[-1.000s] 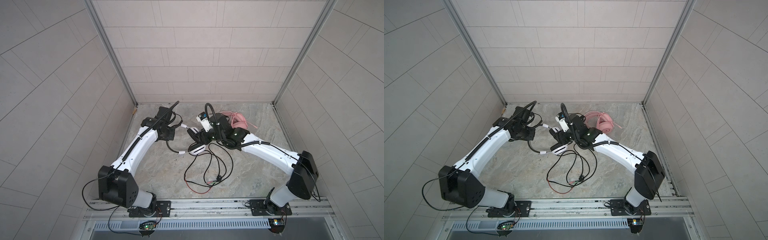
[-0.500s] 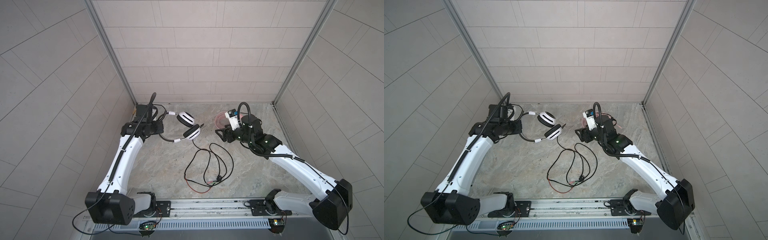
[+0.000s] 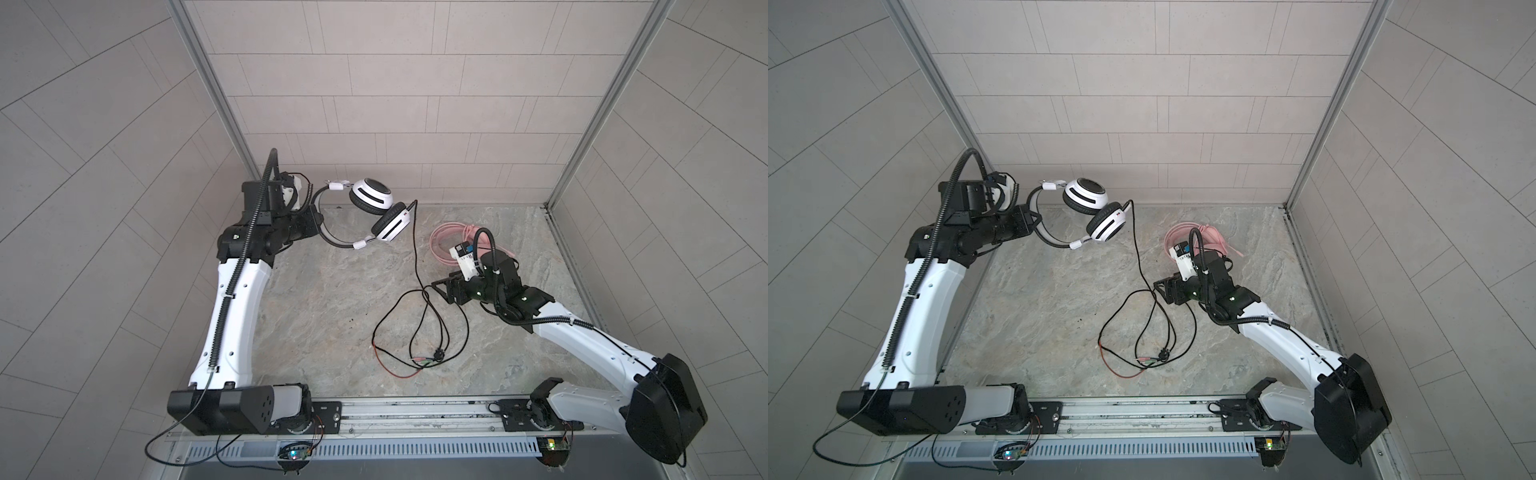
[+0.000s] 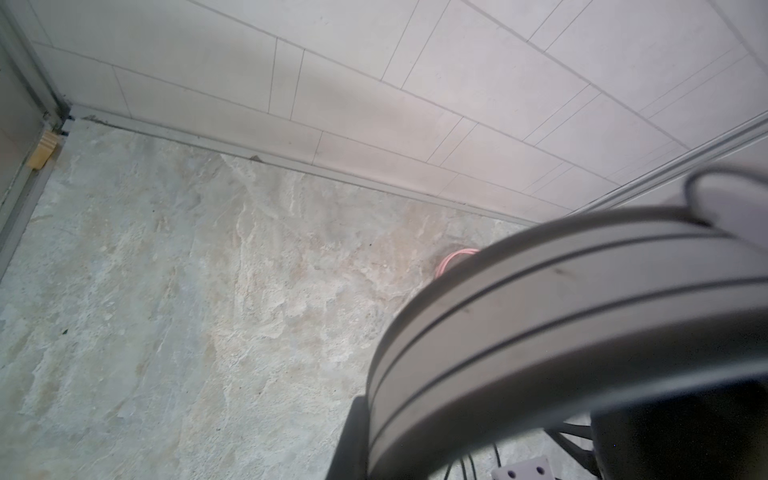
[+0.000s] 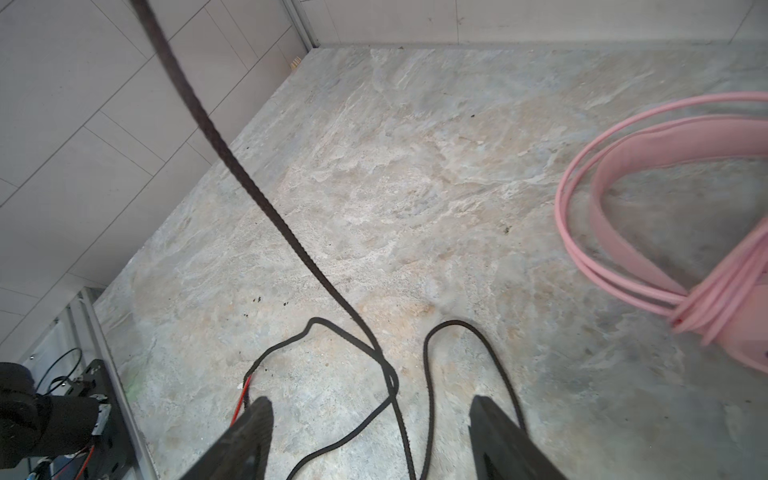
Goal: Wrap the headphones
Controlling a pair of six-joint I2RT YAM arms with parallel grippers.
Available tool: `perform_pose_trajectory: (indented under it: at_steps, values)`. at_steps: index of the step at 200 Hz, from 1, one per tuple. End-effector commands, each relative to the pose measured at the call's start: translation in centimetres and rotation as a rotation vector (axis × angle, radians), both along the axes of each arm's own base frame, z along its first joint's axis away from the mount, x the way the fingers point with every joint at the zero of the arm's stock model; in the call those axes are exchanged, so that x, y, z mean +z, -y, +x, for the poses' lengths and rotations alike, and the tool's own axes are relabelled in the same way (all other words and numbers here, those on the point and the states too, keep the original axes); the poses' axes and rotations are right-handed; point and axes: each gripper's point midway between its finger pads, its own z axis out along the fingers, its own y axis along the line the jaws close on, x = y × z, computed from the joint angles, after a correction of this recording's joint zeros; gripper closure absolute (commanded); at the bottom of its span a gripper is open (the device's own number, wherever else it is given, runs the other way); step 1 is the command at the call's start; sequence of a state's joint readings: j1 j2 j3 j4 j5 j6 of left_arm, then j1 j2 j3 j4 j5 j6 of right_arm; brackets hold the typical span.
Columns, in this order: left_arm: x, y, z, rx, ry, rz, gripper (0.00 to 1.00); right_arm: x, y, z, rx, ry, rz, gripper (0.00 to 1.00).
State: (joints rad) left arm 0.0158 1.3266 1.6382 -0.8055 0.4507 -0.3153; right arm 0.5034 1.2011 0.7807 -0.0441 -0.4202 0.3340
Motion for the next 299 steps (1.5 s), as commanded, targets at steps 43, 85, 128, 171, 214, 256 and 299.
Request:
perform_pose_trajectory:
  at_steps: [43,85,128,171,214,256,299]
  values:
    - [4.0,1.2,-0.1,-0.050,0.062,-0.148,1.00,-0.6,-3.6,0.7,0.096,-0.015,0.106,0.24]
    - [6.2,1.3,0.0,-0.065,0.103,-0.229,1.00,-3.1,-4.5,2.2,0.069,-0.052,0.072,0.24]
    - [8.8,0.7,-0.1,-0.058,0.159,-0.308,1.00,-2.7,-5.5,4.3,0.053,-0.041,0.077,0.26]
    - [9.0,0.1,0.1,-0.045,0.165,-0.336,1.00,-0.2,-6.6,5.4,0.066,-0.008,0.135,0.51]
    - [7.9,-1.1,0.5,-0.014,0.145,-0.330,1.00,5.4,-6.1,5.4,0.078,0.088,0.108,0.90]
    - [5.5,-2.1,1.3,0.026,0.096,-0.320,1.00,13.8,-3.2,3.2,0.034,0.259,0.094,0.96]
    - [3.6,-1.7,1.8,0.012,0.081,-0.369,1.00,10.7,-2.8,2.4,0.028,0.191,0.086,0.94]
